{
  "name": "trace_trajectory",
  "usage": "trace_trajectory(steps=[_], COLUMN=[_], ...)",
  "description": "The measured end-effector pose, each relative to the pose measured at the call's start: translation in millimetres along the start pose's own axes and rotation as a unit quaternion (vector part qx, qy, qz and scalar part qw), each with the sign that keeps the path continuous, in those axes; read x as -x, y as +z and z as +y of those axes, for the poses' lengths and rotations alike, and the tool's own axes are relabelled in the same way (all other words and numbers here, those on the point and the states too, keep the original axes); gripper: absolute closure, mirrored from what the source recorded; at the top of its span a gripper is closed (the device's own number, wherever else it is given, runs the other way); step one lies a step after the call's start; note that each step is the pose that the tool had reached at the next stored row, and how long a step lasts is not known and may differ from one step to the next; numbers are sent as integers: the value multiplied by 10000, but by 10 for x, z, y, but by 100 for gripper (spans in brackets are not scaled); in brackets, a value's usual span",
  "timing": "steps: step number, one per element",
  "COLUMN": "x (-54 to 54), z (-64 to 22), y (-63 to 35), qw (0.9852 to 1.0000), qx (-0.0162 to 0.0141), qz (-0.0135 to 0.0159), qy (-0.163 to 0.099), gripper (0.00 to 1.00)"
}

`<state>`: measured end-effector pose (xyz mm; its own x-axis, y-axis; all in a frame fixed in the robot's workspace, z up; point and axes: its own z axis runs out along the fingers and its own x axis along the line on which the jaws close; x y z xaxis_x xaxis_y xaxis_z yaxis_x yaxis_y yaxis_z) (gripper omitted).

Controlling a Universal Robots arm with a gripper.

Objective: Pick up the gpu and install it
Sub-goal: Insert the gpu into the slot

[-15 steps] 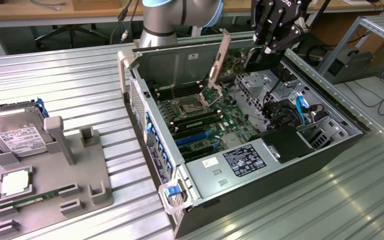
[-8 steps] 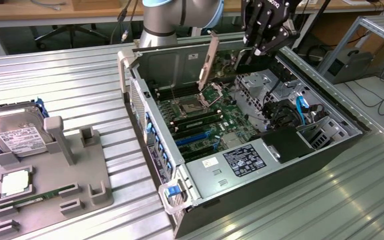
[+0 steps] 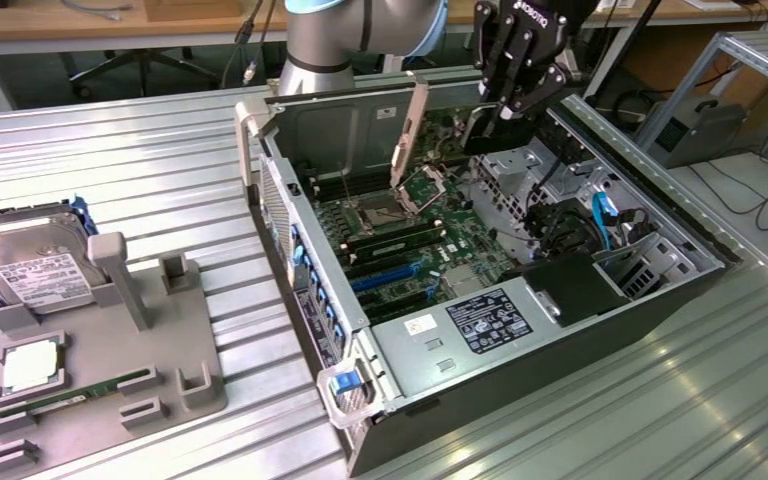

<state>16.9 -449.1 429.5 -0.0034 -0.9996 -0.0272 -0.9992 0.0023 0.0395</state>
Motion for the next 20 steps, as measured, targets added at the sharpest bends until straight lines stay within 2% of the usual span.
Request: trace_trajectory(steps=[6, 20], x=[0, -8], z=[0, -11], y=[15, 299], qw=[10000, 10000], qx=[0, 0], qz=[-2, -1], qy=[1, 0], gripper=[73, 73])
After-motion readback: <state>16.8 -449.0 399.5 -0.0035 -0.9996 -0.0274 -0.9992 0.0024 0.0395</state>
